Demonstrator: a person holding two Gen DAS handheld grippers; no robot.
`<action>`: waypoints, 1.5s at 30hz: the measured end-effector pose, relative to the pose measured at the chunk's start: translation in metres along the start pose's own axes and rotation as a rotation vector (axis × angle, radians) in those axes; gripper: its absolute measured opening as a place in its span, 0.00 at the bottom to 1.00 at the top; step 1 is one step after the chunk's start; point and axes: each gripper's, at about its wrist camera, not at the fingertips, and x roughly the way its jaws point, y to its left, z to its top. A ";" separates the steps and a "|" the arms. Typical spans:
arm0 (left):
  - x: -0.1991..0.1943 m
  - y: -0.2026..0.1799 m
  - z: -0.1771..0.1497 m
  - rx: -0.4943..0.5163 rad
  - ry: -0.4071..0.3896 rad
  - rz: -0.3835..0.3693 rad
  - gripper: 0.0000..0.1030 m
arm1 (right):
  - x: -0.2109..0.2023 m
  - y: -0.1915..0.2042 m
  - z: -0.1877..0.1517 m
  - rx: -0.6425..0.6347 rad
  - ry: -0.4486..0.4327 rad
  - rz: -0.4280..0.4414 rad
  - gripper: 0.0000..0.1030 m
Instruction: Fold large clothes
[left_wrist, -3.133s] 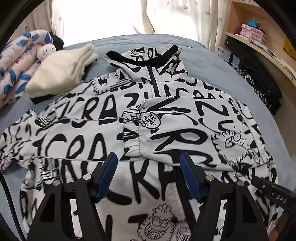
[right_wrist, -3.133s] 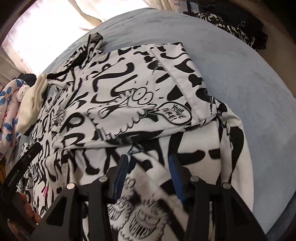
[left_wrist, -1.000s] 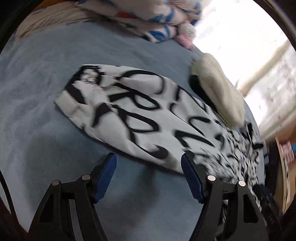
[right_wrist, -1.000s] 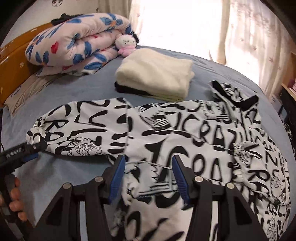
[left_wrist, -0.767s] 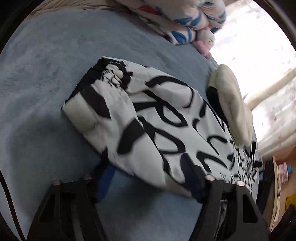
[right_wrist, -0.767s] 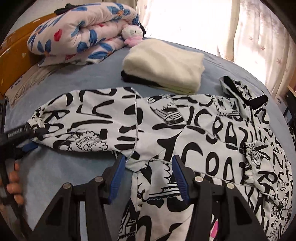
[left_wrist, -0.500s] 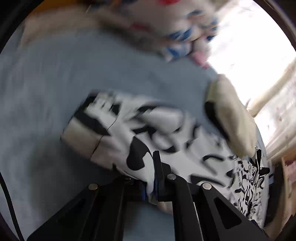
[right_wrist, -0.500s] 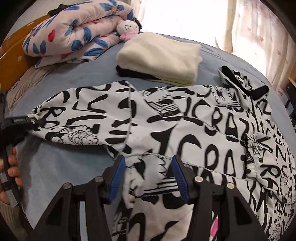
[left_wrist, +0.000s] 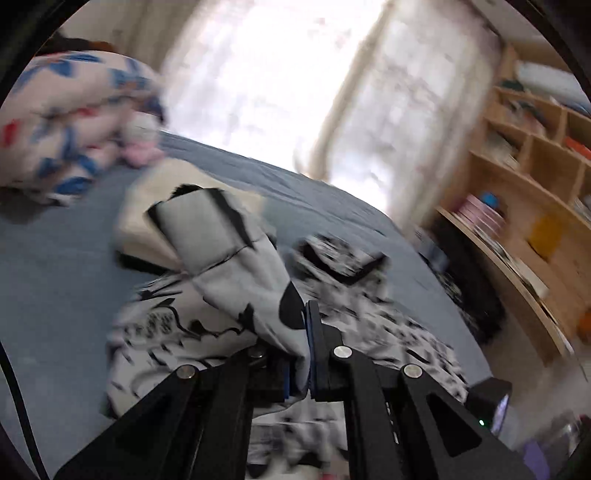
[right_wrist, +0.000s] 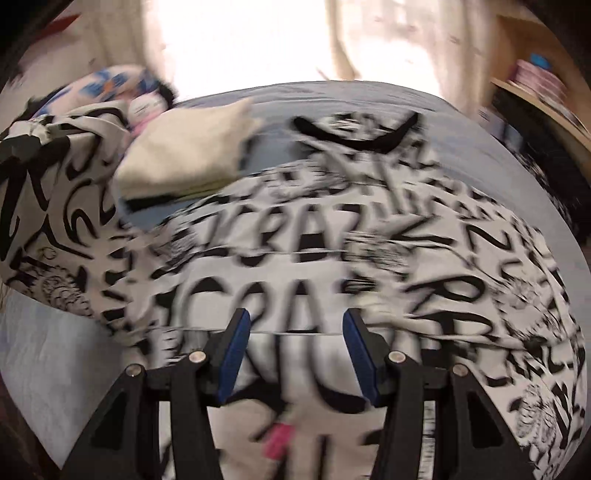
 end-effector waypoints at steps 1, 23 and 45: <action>0.015 -0.016 -0.006 0.013 0.027 -0.023 0.04 | -0.001 -0.014 0.000 0.022 -0.002 -0.008 0.51; 0.120 -0.088 -0.139 0.091 0.568 -0.148 0.85 | 0.006 -0.144 -0.032 0.212 0.066 0.046 0.51; 0.072 0.045 -0.121 0.079 0.388 0.371 0.84 | 0.089 -0.097 -0.017 0.231 0.289 0.318 0.52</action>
